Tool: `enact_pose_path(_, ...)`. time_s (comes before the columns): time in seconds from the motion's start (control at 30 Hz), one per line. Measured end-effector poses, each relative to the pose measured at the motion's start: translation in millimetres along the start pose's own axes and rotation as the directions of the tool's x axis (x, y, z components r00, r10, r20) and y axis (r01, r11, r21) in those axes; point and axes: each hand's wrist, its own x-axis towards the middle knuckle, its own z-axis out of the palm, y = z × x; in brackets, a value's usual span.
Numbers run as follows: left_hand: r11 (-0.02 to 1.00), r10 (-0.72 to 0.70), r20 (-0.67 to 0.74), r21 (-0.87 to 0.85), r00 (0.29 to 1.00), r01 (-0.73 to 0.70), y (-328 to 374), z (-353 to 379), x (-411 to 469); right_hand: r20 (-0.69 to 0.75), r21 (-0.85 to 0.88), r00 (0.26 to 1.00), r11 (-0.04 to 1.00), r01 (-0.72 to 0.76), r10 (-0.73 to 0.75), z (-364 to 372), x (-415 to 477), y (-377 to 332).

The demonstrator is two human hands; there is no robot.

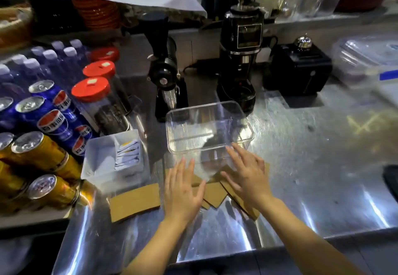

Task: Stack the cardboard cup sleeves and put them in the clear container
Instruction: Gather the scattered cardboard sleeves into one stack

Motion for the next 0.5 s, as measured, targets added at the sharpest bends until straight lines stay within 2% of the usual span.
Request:
enact_pose_path(0.13, 0.998, 0.015, 0.109, 0.058, 0.994, -0.022, -3.9, 13.6, -11.6, 0.146, -0.023, 0.989, 1.0, -0.021, 0.024, 16.5, -16.4, 2.6)
enact_pose_path(0.27, 0.996, 0.029, 0.129, 0.084, 0.991, -0.04, -8.4, 20.6, -17.0, 0.245, -0.048, 0.966, 0.996, -0.072, 0.082, 29.9, -25.8, 12.2)
enact_pose_path(0.37, 0.994, 0.019, 0.176, 0.099, 0.984, -0.037, -12.9, 24.9, -21.3, 0.293, -0.106, 0.937, 0.981, -0.165, 0.19, 35.0, -27.1, 17.9)
enact_pose_path(0.5, 0.993, 0.029, 0.178, 0.105, 0.984, -0.049, -17.2, 27.4, -23.2, 0.319, -0.091, 0.904, 0.959, -0.269, 0.284, 37.8, -19.9, 22.4)
